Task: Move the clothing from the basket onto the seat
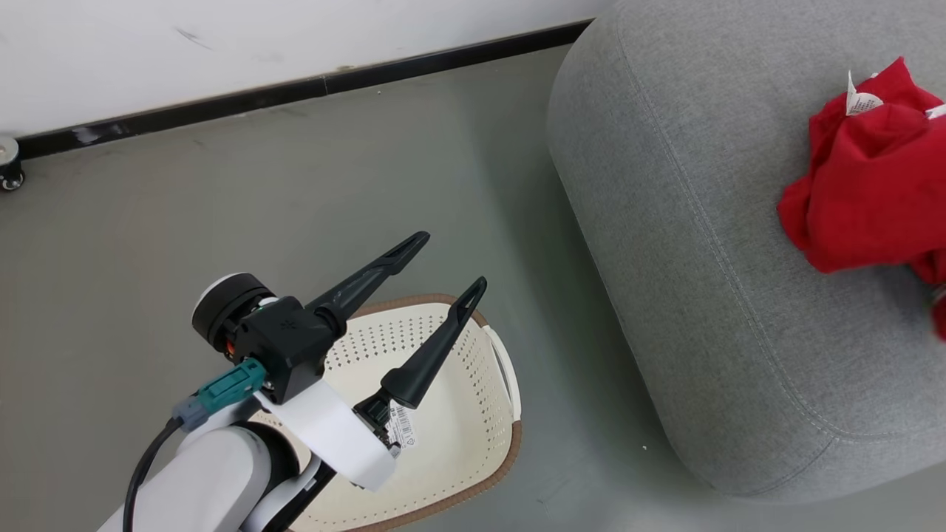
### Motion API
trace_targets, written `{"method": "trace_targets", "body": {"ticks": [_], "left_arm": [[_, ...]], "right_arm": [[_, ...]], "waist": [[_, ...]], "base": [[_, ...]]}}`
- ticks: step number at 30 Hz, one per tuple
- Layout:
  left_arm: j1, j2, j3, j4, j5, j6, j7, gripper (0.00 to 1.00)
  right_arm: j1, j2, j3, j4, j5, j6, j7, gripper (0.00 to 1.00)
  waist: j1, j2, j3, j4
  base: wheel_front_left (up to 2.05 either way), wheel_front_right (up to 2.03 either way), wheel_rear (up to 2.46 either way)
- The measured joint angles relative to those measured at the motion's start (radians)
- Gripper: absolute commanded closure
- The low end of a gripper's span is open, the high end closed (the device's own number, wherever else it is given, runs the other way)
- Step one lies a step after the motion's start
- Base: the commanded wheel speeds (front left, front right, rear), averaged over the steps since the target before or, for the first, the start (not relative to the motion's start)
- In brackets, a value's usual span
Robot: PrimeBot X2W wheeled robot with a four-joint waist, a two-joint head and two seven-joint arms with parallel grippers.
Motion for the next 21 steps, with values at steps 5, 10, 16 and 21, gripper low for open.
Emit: {"method": "trace_targets", "body": {"ticks": [5,10,16,21], "left_arm": [[0.0,0.005,0.003,-0.006,0.0,0.007,0.009,0.0],[-0.001,0.007,0.006,-0.009,0.001,0.008,0.009,0.0],[-0.001,0.006,0.011,-0.009,0.002,0.015,0.006,0.0],[-0.001,0.003,0.014,-0.005,0.001,0.015,-0.007,0.0]], "right_arm": [[0.031,0.037,0.003,0.043,-0.005,0.0,-0.016,1.0],[0.034,0.065,0.009,0.06,-0.008,0.0,-0.026,0.97],[0.034,0.084,0.034,0.065,-0.017,0.0,-0.031,0.0],[0.035,0.087,0.048,0.059,-0.016,0.0,-0.039,0.0]], "waist": [[0.0,0.0,0.02,-0.003],[0.0,0.0,0.034,-0.008],[0.0001,0.0,0.041,-0.016],[0.0001,0.0,0.039,-0.024]], "base": [[0.0,0.0,0.0],[0.0,0.0,0.0],[0.0,0.0,0.0],[0.0,0.0,0.0]]}}
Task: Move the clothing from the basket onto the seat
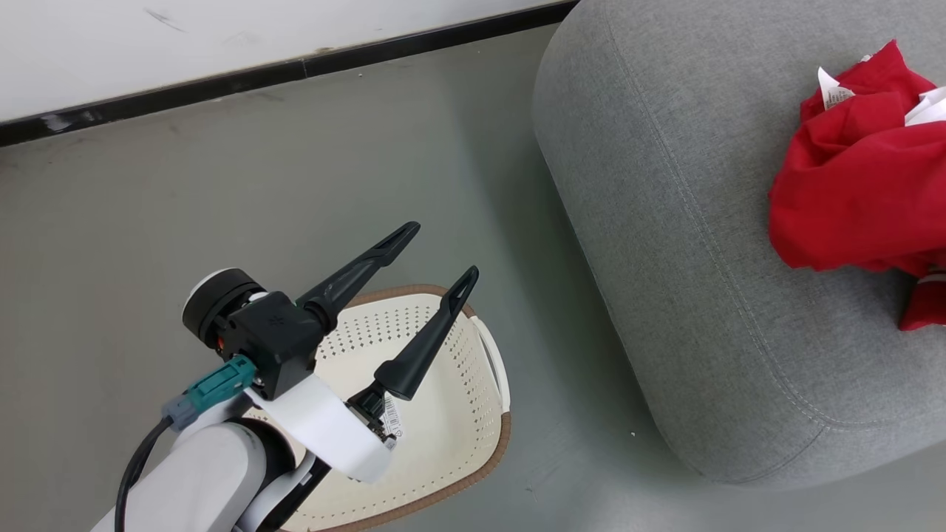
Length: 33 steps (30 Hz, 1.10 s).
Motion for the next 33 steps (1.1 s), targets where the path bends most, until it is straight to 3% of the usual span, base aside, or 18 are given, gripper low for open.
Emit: {"method": "trace_targets", "body": {"ticks": [13,33], "left_arm": [[0.0,-0.004,0.006,0.018,0.0,0.006,-0.028,0.0],[0.022,-0.003,0.023,0.037,-0.003,0.018,-0.071,0.0]], "right_arm": [[0.065,0.037,0.059,-0.071,0.043,0.0,-0.009,0.0],[0.181,0.045,0.224,-0.329,0.043,0.0,-0.019,0.0]], "waist": [[0.0,0.0,-0.012,-0.024],[0.0,0.0,-0.047,-0.06]], "base": [[0.0,0.0,0.0],[0.0,0.0,0.0]]}}
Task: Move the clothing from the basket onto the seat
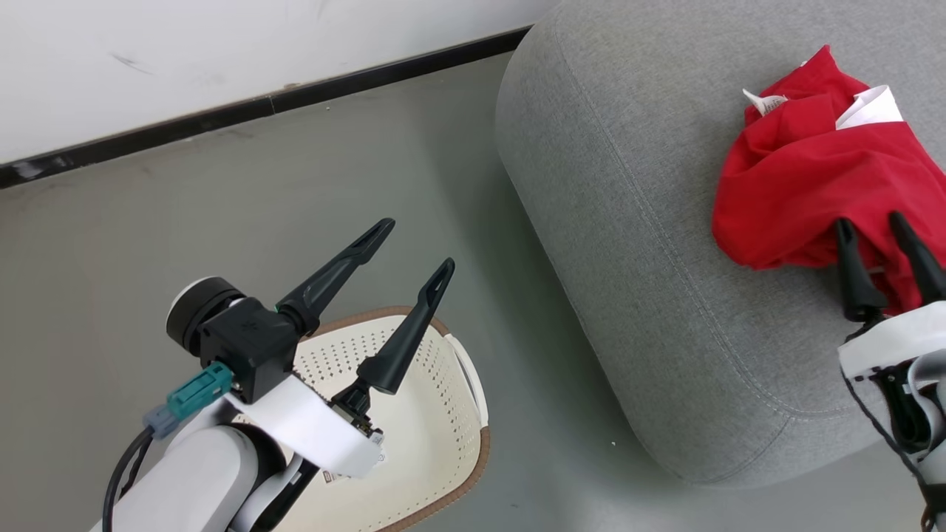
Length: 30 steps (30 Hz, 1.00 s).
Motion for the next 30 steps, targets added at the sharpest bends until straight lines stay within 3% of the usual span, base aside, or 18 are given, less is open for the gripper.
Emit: {"method": "trace_targets", "body": {"ticks": [11,19,30], "left_arm": [[0.037,-0.003,0.027,0.03,-0.012,0.021,-0.039,0.0],[0.067,-0.004,0.068,0.066,-0.017,0.063,-0.061,0.0],[0.13,-0.006,0.145,0.126,-0.019,0.15,-0.091,0.0]], "right_arm": [[0.024,-0.029,0.053,-0.122,-0.009,0.0,-0.002,0.0],[0.019,-0.027,0.079,-0.176,-0.026,0.0,0.002,0.0],[-0.039,0.027,0.088,-0.221,-0.062,0.0,0.011,0.0]], "waist": [[0.0,0.0,-0.036,0.005],[0.0,-0.0001,-0.062,0.029],[0.0,0.0,-0.11,0.092]], "base": [[0.0,0.0,0.0],[0.0,0.0,0.0],[0.0,0.0,0.0]]}}
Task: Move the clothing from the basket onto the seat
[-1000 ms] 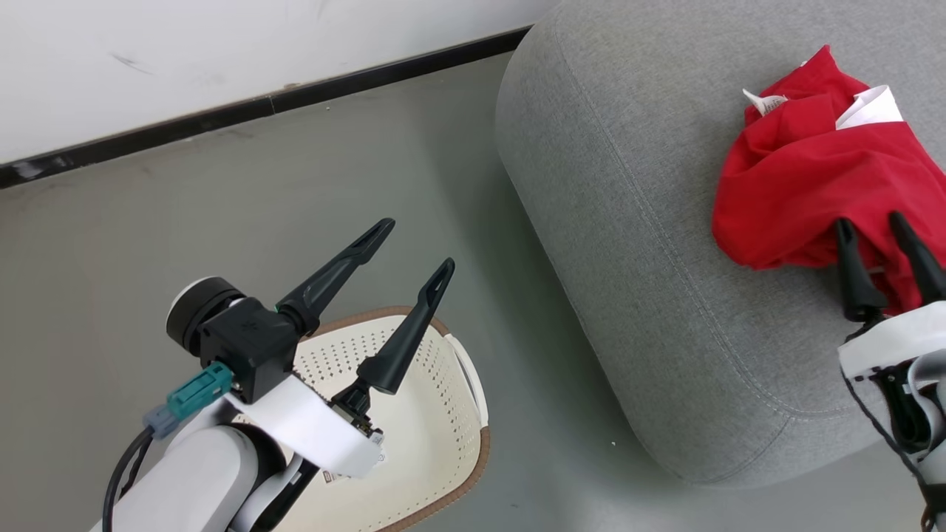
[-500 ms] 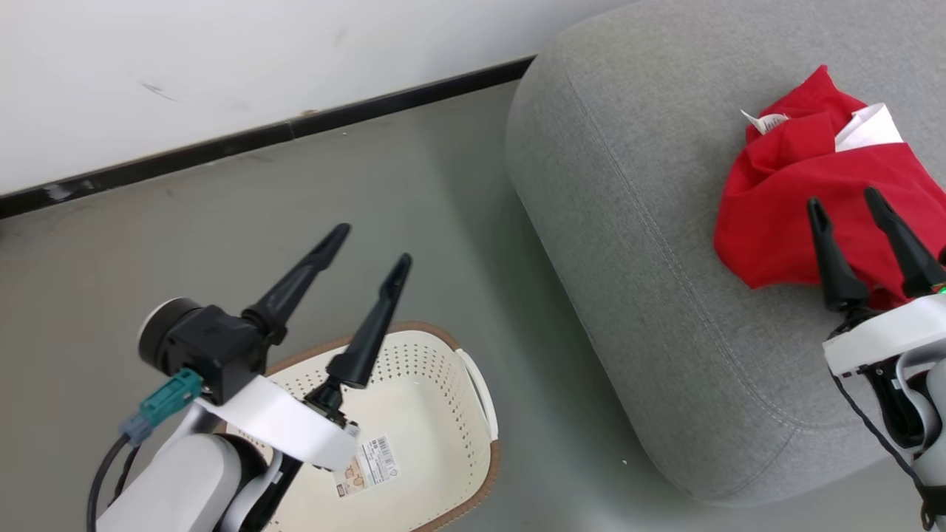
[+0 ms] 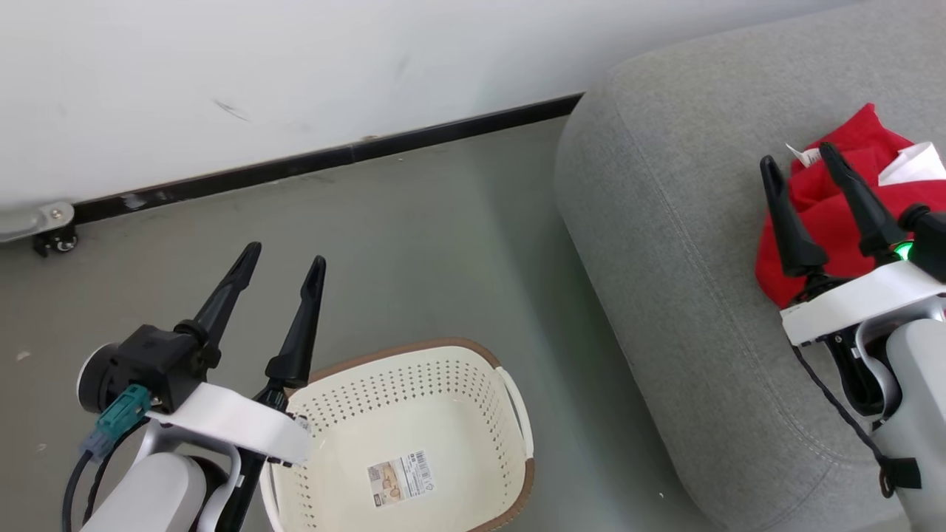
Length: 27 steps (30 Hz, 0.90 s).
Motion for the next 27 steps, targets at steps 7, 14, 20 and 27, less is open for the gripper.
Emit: {"method": "trace_targets", "body": {"ticks": [7,14,20,27], "left_arm": [[0.042,-0.012,0.035,0.027,0.002,0.051,-0.013,0.0],[0.11,-0.033,0.069,0.044,0.004,0.105,-0.015,0.0],[0.146,-0.059,0.095,0.044,0.002,0.14,-0.023,0.0],[0.192,-0.079,0.103,0.044,0.012,0.162,-0.023,0.0]], "right_arm": [[-0.004,0.048,-0.007,-0.001,-0.035,0.0,0.001,0.0],[-0.003,0.092,-0.025,0.007,-0.091,0.0,0.001,0.0],[0.006,0.114,-0.046,0.017,-0.126,0.0,0.001,0.0],[0.066,0.16,-0.068,0.026,-0.157,0.0,0.002,0.0]], "waist": [[0.0,0.0,-0.034,0.048],[0.0,0.0,-0.076,0.103],[0.0,0.0,-0.108,0.142],[0.0,0.0,-0.142,0.186]], "base": [[0.0,0.0,0.0],[0.0,0.0,0.0],[0.0,0.0,0.0],[0.0,0.0,0.0]]}}
